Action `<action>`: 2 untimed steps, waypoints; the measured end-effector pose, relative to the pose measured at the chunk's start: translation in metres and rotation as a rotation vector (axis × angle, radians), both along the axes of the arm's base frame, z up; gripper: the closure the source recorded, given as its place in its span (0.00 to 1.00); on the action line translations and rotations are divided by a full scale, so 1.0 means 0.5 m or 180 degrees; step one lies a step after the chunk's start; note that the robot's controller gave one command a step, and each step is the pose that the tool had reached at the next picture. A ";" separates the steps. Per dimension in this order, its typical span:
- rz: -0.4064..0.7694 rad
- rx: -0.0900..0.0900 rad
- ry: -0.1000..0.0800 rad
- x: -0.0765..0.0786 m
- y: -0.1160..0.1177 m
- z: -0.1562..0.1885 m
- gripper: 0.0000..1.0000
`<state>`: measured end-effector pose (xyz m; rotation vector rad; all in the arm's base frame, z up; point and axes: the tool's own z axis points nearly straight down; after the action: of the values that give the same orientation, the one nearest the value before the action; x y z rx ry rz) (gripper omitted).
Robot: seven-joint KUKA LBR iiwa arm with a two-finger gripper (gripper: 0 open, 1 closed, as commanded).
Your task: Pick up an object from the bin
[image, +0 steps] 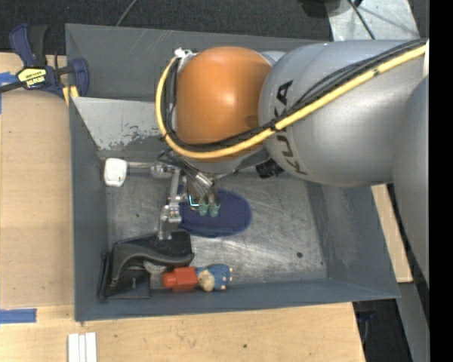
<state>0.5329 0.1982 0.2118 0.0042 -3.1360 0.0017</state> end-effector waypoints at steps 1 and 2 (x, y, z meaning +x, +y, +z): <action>0.0555 0.0026 -0.0065 -0.031 -0.042 -0.181 0.00; 0.0173 0.0022 -0.0146 0.027 -0.083 -0.207 0.00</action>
Offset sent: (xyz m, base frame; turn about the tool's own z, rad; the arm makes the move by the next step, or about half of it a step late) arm -0.0291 -0.0338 -0.1418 -0.2257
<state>0.5462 0.1568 0.1083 0.0908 -3.1807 -0.0091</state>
